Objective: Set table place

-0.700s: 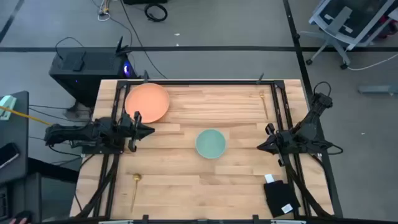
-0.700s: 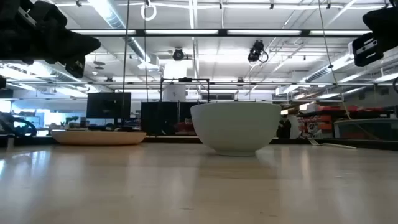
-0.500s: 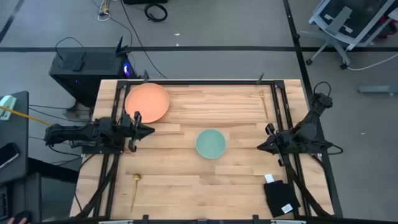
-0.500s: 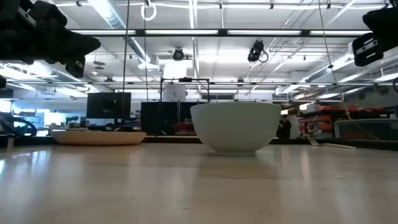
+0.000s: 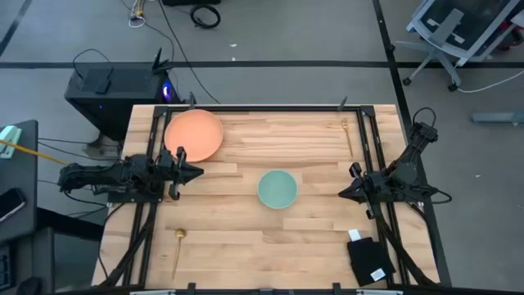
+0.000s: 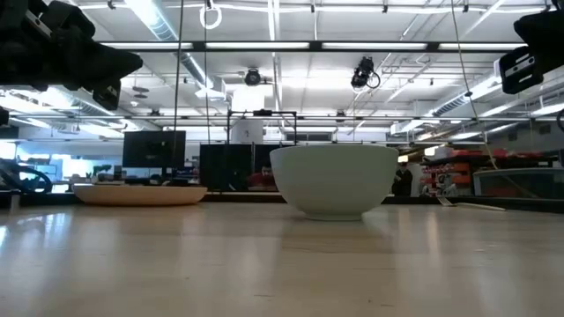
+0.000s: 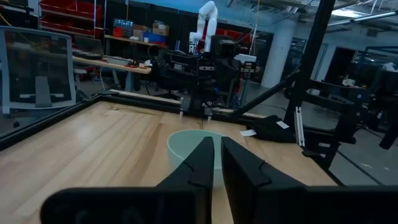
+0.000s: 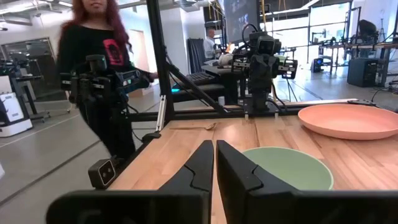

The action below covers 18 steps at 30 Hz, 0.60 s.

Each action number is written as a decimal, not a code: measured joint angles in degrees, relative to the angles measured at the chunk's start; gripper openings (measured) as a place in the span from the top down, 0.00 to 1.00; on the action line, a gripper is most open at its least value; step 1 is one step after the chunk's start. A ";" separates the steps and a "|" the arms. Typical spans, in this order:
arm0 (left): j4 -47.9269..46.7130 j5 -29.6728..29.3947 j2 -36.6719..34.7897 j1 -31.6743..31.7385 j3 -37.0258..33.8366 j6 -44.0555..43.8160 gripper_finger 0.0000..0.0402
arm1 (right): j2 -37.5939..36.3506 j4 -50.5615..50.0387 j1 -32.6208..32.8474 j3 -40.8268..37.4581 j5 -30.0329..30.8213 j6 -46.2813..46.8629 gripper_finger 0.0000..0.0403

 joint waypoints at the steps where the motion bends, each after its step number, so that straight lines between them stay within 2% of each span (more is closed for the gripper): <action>1: 0.00 -0.02 -0.02 0.00 0.00 -0.02 0.91 | 0.00 0.01 -0.01 0.00 0.00 0.01 0.93; 8: 0.00 -0.01 -0.02 0.01 0.00 -0.01 0.93 | 0.00 -0.01 0.00 0.00 -0.01 0.02 0.93; 18: 0.01 -0.01 -0.02 0.02 -0.01 0.00 0.91 | 0.00 -0.01 -0.02 0.00 0.01 0.01 0.93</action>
